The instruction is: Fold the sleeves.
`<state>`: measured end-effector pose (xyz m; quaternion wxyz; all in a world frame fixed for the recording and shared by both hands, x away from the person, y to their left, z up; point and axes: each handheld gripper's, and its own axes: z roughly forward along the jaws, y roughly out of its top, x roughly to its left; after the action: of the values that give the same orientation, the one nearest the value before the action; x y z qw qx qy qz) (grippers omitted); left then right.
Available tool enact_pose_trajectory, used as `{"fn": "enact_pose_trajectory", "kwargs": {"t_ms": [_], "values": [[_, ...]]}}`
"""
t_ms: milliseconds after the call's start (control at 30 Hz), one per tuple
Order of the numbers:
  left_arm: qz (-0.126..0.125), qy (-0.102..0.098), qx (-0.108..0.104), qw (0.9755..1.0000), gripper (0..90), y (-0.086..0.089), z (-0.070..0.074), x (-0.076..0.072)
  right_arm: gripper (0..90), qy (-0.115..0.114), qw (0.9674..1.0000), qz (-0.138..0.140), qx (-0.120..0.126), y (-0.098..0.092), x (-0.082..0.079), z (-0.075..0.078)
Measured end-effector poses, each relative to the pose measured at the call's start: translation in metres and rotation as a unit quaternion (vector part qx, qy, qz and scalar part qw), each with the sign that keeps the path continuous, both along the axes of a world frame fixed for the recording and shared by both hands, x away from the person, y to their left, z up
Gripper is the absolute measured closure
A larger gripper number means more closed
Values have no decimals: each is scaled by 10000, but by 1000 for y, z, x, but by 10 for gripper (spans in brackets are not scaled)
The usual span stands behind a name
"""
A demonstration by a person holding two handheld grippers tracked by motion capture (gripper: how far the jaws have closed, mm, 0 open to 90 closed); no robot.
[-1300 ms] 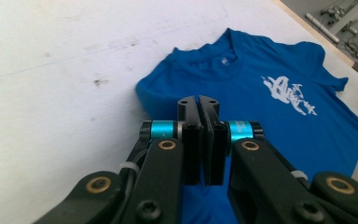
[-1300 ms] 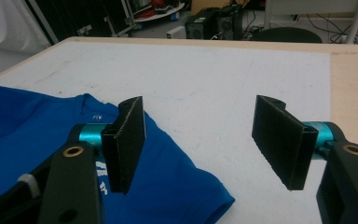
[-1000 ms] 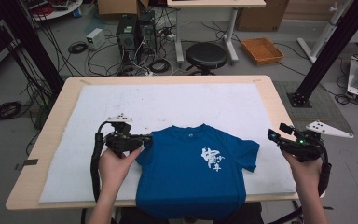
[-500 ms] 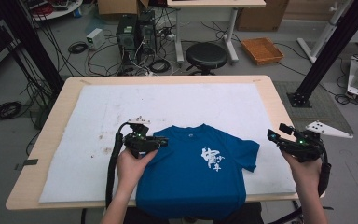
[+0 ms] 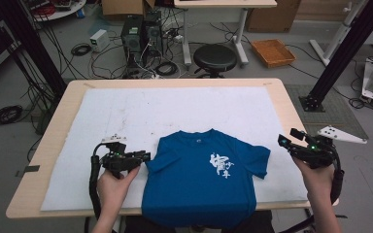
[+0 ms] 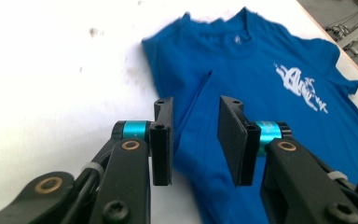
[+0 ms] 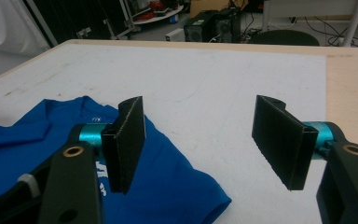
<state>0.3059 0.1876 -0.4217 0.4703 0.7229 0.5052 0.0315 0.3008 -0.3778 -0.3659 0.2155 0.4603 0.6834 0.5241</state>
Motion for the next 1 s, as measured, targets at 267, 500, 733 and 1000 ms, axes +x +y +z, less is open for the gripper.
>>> {"fn": "enact_pose_trajectory", "kwargs": {"t_ms": [267,500,733,1000], "values": [[-322,129,-174,9992,870,-5,-13,-2,345,23,10000,20,-6,3,1,0],[-583,-9,-211,9981,878,-15,-10,-6,345,19,10000,-9,4,1,1,-1],[-1133,-159,-166,9933,879,-34,-6,-9,345,19,10000,-3,-5,2,1,-1],[-1956,-347,37,9801,878,-60,-3,-16,345,26,10000,-16,2,1,0,-1]]}}
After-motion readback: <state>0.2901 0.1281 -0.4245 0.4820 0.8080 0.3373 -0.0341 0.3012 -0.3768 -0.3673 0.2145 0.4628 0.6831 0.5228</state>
